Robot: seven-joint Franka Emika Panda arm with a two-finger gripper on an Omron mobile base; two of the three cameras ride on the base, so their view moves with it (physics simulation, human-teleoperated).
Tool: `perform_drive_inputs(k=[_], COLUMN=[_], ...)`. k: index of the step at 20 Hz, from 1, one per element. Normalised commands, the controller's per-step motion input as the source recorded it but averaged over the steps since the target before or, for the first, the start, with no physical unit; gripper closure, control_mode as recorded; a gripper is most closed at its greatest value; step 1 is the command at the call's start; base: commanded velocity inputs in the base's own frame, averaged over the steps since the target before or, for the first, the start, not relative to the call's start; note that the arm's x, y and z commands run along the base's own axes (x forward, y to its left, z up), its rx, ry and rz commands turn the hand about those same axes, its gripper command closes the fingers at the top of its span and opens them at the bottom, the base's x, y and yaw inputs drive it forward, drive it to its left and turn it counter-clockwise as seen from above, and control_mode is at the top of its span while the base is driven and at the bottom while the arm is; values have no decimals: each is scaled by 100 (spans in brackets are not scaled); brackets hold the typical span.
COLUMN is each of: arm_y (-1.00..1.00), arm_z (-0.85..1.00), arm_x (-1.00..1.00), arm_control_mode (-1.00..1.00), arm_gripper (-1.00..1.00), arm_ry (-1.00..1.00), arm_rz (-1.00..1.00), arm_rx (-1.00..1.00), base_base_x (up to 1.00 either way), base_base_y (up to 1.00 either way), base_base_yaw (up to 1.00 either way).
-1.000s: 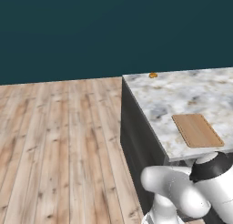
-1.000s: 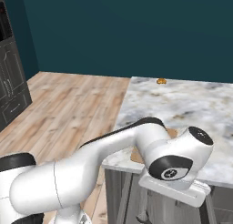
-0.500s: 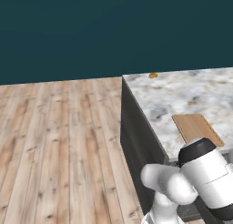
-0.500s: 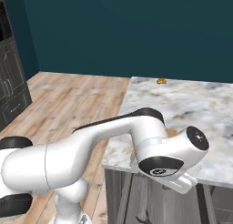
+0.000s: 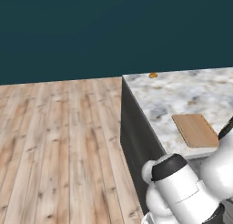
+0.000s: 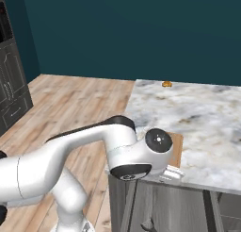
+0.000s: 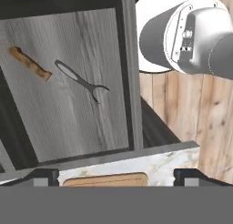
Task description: Open the drawer on the right and place the cutting tools on the cutting board.
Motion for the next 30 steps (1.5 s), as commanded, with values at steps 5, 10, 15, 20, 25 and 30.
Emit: perform_drive_inputs(k=[5, 10, 15, 20, 25, 30], arm_y=[49, 0, -68, -27, -1, 1], arm_z=[-72, -47, -10, -5, -32, -65], arm_x=[99, 61, 15, 0, 0, -4], arm_control_mode=[-100, -100, -100, -100, -100, -100], arm_gripper=[-100, -100, -100, -100, -100, -100], arm_ry=[7, 39, 64, 11, -2, -7], arm_rz=[-81, -85, -57, -9, -16, -24], arm_rx=[-41, -34, -5, 6, 29, 34], base_base_x=[0, 0, 0, 0, 0, 0], base_base_y=[0, 0, 0, 0, 0, 0], base_base_yaw=[0, 0, 0, 0, 0, 0])
